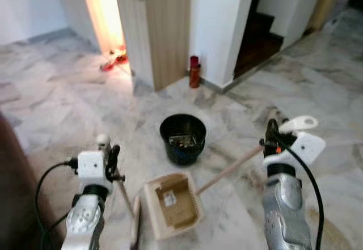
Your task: Sweep floor
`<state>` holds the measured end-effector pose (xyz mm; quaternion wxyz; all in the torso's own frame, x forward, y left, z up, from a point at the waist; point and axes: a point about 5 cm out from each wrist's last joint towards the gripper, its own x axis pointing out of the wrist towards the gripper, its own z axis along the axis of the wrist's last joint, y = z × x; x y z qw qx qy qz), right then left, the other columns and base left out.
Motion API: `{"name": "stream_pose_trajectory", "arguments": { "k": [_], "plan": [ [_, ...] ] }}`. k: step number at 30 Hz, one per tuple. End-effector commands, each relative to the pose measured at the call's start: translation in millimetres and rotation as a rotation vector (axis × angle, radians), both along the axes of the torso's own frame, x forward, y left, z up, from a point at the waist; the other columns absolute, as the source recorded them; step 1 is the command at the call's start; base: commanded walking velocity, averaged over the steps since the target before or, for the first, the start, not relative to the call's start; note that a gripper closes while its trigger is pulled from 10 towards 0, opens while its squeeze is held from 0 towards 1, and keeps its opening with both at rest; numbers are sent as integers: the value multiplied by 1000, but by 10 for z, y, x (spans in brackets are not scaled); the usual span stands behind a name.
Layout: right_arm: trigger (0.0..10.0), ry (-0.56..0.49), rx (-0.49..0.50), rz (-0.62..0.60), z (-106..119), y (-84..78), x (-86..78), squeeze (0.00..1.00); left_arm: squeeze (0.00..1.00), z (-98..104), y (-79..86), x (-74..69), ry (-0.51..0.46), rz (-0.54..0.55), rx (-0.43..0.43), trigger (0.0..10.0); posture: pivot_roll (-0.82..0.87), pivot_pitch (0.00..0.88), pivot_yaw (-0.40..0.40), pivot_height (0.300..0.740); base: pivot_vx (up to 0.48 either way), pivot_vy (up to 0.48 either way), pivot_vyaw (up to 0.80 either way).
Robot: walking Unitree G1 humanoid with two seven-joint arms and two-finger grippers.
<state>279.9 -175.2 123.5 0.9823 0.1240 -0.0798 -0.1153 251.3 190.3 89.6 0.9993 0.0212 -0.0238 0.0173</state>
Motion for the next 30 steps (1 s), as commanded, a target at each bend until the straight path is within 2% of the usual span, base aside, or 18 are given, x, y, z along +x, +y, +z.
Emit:
{"name": "stream_pose_trajectory", "arguments": {
  "k": [1,8,20,25,26,30],
  "plan": [
    [10000,-69,14,-50,165,-37,3,0,0,79,-22,21,-38,-21,17,10000,26,0,31,740,0,0,0],
    [10000,-141,14,-136,391,-135,38,0,0,75,-23,20,-35,-27,21,10000,26,0,33,740,0,0,0],
    [10000,-279,50,-119,753,-66,103,0,0,84,-28,38,-41,-22,22,10000,30,0,30,740,0,0,0],
    [10000,-331,44,-145,881,-93,111,0,0,91,-32,41,-48,-21,24,10000,29,0,31,740,0,0,0],
    [10000,-363,32,-147,970,-101,126,0,0,96,-30,45,-52,-18,25,10000,31,0,28,740,0,0,0],
    [10000,-370,32,-135,1007,-98,153,0,0,98,-38,50,-52,-18,26,10000,34,0,24,740,0,0,0]
  ]
}}
